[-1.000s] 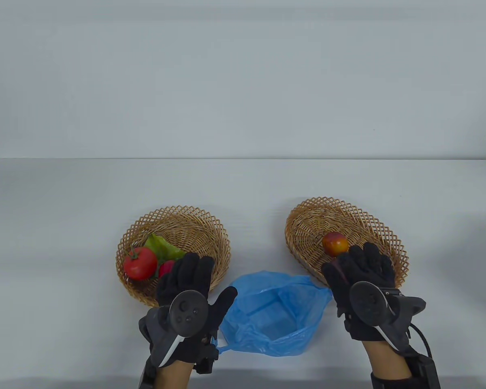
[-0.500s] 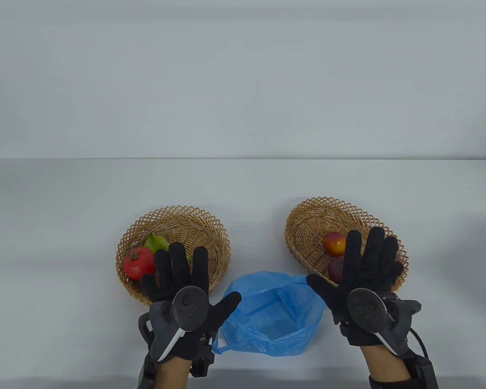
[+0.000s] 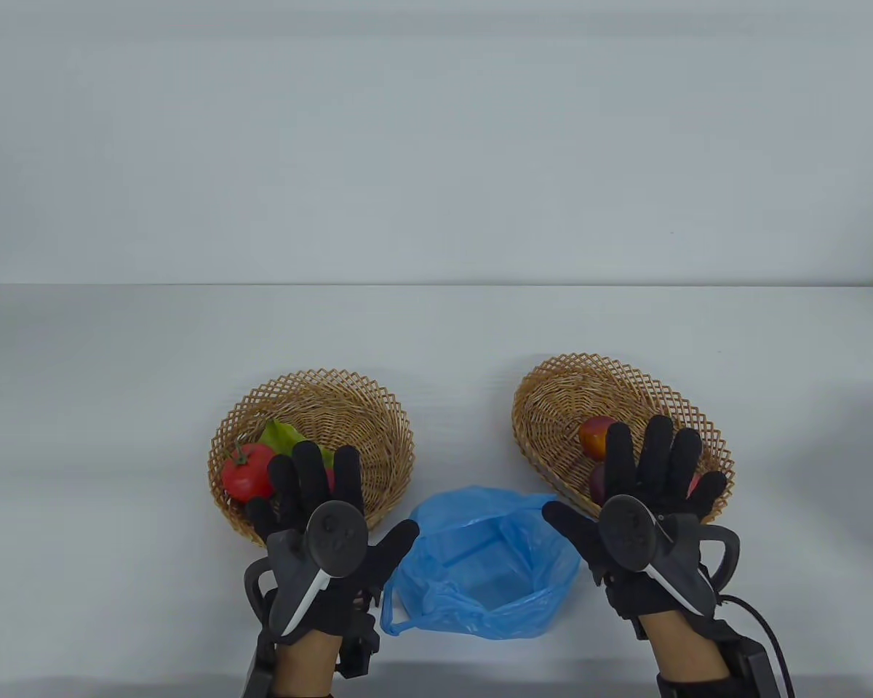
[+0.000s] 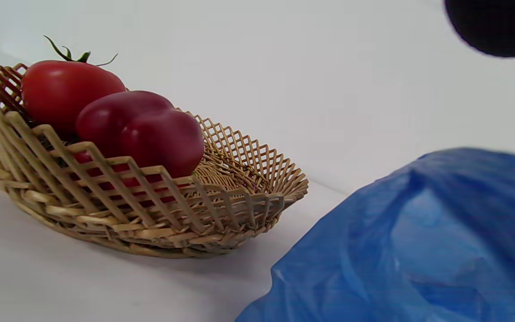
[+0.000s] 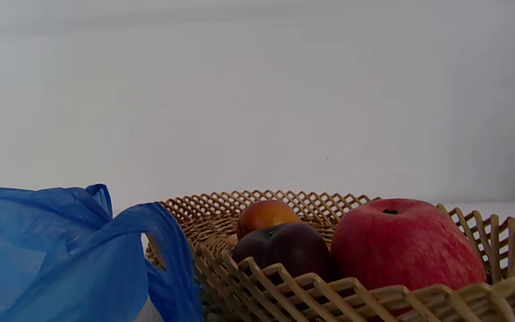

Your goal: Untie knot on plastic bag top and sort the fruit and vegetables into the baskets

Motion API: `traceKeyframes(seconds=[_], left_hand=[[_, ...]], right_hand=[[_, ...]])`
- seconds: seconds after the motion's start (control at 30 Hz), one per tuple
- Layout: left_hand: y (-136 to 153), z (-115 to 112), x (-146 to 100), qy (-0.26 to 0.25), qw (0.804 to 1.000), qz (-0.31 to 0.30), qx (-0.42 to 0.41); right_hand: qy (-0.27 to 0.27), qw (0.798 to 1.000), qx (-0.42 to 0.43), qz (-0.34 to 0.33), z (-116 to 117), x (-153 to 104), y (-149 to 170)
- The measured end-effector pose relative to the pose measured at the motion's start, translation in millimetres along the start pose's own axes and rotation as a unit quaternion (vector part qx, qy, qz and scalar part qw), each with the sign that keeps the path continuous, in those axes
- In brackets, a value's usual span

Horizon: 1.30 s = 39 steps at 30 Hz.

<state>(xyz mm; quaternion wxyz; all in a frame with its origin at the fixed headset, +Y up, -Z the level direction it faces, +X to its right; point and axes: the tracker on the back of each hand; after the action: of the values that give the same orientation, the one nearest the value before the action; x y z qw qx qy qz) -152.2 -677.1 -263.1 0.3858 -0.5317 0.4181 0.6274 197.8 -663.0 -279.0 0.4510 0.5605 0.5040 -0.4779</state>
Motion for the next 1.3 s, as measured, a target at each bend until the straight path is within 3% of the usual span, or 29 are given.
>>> traceKeyframes(seconds=[1.3], left_hand=[[6.2, -2.7, 4.3, 0.015, 0.998, 0.044, 0.028]], right_hand=[[-0.031, 0.999, 0.035, 0.006, 9.0, 10.3, 13.1]])
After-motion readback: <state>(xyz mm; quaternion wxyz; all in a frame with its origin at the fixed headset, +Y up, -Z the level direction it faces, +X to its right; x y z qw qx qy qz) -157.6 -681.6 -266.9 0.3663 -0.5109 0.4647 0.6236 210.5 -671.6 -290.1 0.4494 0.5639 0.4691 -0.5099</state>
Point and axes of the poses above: the tracker on the back of each hand, its own y axis roughly to the little-finger side, its own x axis roughly from the wrist to the fingertips, z = x × y, and after that the axes turned 4 degrees about -y, right-handed
